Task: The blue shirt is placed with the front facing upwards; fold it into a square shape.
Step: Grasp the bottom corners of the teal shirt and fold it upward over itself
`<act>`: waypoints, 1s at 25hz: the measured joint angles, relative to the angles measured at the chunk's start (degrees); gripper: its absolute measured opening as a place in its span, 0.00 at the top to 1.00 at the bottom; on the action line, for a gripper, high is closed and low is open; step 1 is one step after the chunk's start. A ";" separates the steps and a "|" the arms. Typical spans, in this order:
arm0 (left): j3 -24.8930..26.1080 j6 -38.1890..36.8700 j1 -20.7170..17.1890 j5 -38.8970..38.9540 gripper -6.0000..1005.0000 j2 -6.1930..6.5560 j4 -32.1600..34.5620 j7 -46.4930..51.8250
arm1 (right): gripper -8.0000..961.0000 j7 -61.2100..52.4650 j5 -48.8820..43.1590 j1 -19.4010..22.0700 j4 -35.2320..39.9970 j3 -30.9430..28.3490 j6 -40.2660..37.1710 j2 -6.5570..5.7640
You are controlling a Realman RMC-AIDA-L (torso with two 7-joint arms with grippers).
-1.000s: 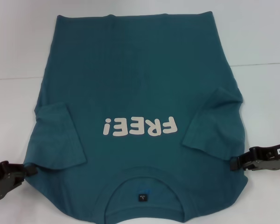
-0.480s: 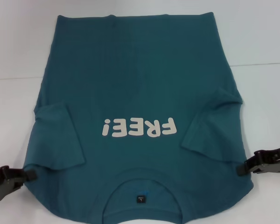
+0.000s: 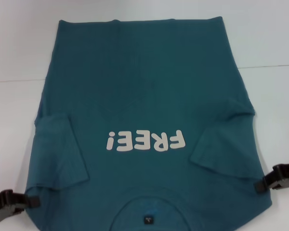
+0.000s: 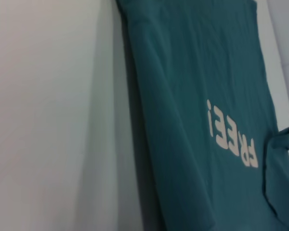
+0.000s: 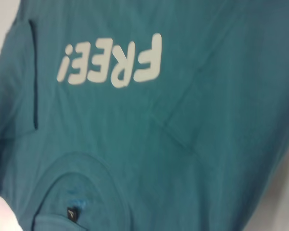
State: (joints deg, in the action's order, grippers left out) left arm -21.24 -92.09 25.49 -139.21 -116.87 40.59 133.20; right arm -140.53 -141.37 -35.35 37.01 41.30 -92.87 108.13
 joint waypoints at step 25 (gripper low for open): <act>0.49 -13.82 -1.96 -5.61 0.96 -1.11 5.41 -0.95 | 0.95 4.23 -3.24 2.31 5.60 -1.77 -11.66 1.55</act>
State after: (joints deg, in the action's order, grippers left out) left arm -20.75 -105.92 23.53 -144.82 -117.98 46.00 132.25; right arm -136.31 -144.61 -33.05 42.61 39.53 -104.53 109.68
